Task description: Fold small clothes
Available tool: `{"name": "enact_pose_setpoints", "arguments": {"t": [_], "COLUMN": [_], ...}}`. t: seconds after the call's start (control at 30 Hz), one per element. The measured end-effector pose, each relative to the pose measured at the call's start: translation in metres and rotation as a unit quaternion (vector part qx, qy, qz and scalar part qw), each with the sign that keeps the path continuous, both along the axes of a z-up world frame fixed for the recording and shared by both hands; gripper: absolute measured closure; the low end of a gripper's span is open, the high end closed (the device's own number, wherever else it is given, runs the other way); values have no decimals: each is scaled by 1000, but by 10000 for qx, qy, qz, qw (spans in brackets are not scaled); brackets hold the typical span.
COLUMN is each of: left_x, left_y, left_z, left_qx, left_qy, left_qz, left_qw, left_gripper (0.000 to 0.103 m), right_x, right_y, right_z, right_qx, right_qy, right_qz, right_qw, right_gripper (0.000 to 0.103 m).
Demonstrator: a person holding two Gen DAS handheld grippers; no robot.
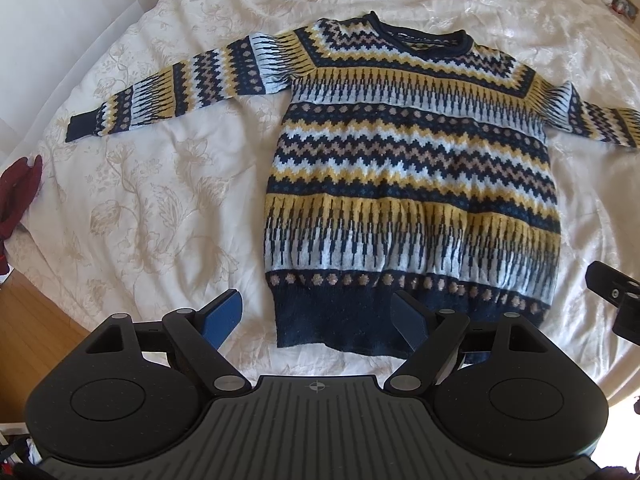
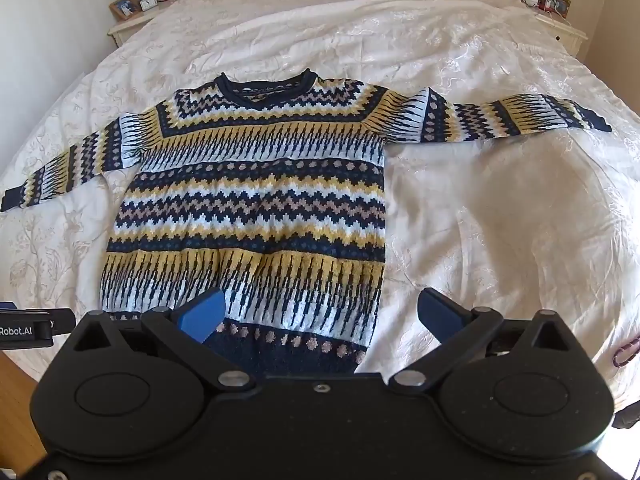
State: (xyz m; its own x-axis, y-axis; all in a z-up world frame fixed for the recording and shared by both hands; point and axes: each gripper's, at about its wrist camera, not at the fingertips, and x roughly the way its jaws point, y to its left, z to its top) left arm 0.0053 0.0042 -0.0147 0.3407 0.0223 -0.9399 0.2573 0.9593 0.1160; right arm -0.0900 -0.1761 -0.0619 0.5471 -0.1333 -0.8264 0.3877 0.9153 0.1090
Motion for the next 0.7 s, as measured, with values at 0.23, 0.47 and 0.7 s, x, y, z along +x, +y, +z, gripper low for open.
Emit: {"name": "enact_pose_setpoints", "arguments": {"t": [0.23, 0.47, 0.7], "left_x": [1, 3, 6], "left_y": [-1, 0, -2], "left_z": [-4, -5, -7], "left_qx": [36, 55, 56], "left_qy": [56, 100, 125], "left_qz": [21, 31, 39], "left_qw": [10000, 9999, 9999], "left_gripper": [22, 22, 22], "right_x": [3, 5, 8], "right_y": [0, 1, 2], "right_z": [-2, -4, -7], "right_qx": [28, 55, 81], "right_qy": [71, 131, 156], "right_qz": [7, 28, 46], "right_qw": [10000, 9999, 9998], "right_gripper": [1, 1, 1]}}
